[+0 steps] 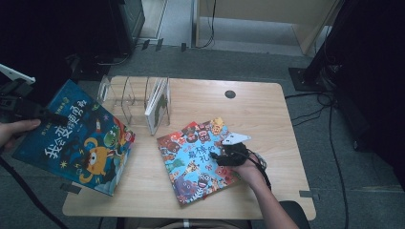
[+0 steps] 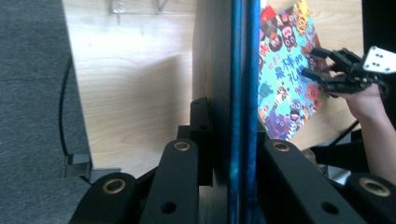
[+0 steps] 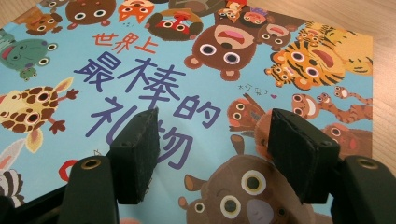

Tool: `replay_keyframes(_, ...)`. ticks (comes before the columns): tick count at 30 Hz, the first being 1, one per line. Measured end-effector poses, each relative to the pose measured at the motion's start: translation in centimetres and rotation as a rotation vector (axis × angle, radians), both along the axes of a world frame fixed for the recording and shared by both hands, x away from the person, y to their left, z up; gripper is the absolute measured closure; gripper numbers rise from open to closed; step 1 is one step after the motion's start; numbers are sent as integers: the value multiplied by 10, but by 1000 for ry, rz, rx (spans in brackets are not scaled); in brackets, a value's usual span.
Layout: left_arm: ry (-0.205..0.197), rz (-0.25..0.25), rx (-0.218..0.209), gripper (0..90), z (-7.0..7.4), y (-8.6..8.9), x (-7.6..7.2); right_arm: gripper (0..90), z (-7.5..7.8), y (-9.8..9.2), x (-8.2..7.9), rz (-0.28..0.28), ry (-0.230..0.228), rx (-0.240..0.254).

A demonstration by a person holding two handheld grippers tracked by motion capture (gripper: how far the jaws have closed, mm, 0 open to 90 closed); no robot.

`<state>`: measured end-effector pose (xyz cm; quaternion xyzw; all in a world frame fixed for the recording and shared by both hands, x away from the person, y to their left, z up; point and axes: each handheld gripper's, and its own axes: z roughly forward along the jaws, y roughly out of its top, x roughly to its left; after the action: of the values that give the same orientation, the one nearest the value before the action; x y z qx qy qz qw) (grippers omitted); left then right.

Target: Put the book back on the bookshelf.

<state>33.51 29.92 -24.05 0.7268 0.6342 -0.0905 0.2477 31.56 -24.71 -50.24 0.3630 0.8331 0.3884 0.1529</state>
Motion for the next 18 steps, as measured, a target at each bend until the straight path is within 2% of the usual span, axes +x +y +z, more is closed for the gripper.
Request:
replay_keyframes(9,6,37,33,821,1,10,16,338,0,0,0,1,0,-1)
replay_keyframes(18,22,61,60,824,2,9,38,334,0,1,1,-1,-2,-2)
